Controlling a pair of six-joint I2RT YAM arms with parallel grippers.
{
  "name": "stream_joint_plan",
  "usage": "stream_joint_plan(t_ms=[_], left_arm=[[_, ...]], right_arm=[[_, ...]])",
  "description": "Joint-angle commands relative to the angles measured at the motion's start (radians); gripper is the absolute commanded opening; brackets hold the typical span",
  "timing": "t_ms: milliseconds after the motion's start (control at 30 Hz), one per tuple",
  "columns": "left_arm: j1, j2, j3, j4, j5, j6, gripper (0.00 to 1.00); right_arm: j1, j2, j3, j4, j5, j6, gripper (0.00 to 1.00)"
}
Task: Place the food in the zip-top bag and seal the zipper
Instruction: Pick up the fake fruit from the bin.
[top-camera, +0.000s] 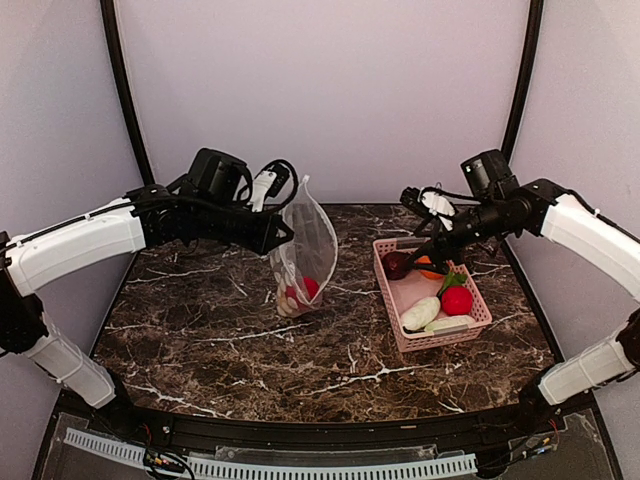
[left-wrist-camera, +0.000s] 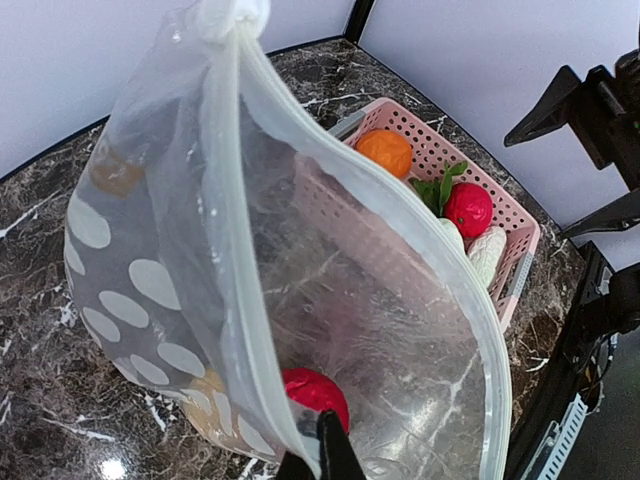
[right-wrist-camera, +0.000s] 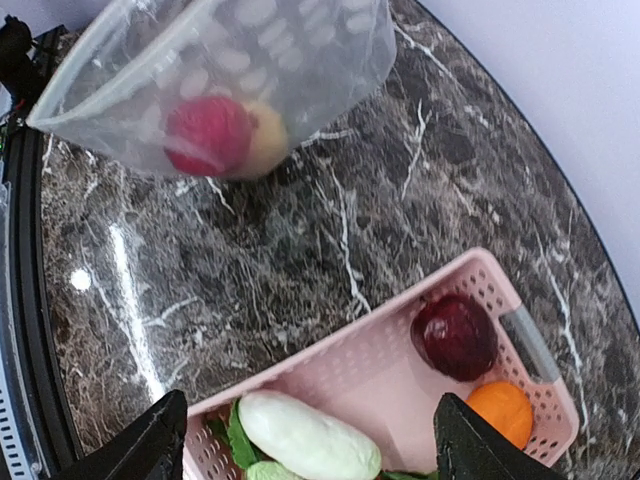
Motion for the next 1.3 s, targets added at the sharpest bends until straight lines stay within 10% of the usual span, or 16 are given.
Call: stream_joint_plan(t_ms=[0, 1267], left_arm=[[-0.003, -0.042, 0.023, -0.029, -0.042, 0.125, 0.01], [0.031, -0.051, -0.153, 0.108, 0.096, 0.098, 0.01]], right_arm=[[-0.082, -0.026, -0.066, 0.003, 0.022, -0.038, 0.81], [-0.172, 0.075, -0.257, -0.126, 0.462, -0.327, 0.75]])
